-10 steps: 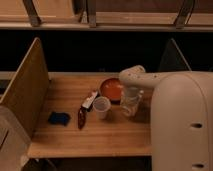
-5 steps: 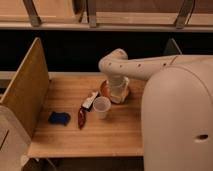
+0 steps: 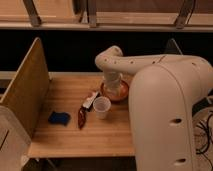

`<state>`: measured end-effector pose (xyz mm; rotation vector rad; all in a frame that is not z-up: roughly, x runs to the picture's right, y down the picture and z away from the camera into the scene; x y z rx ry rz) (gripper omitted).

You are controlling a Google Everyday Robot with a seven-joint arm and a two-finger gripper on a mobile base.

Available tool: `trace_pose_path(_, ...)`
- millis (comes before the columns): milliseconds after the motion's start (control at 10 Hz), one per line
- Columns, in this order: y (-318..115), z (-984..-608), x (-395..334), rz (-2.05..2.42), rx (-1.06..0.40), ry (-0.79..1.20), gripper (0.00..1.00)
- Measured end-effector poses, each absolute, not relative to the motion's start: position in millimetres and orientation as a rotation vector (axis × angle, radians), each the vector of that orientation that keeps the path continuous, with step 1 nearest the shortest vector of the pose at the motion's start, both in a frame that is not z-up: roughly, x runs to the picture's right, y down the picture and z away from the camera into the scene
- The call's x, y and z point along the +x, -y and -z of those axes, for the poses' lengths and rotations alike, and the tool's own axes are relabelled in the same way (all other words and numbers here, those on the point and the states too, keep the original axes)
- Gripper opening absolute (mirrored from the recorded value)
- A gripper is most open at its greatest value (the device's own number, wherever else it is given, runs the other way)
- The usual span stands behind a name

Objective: Place the bottle in the ceramic bowl

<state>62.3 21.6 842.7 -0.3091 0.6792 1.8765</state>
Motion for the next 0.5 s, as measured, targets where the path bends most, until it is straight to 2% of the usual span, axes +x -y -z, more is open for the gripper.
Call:
trace_pose_path(200, -22.4, -846.7, 76.2, -1.904, -0.309, -0.684, 0.02)
trace_pose_path(400, -22.2, -847.8, 70.7, -1.904, -0.317, -0.676, 0.09)
trace_pose_path(500, -22.4, -847.4, 73.3, -1.905, -0.314, -0.679, 0.18)
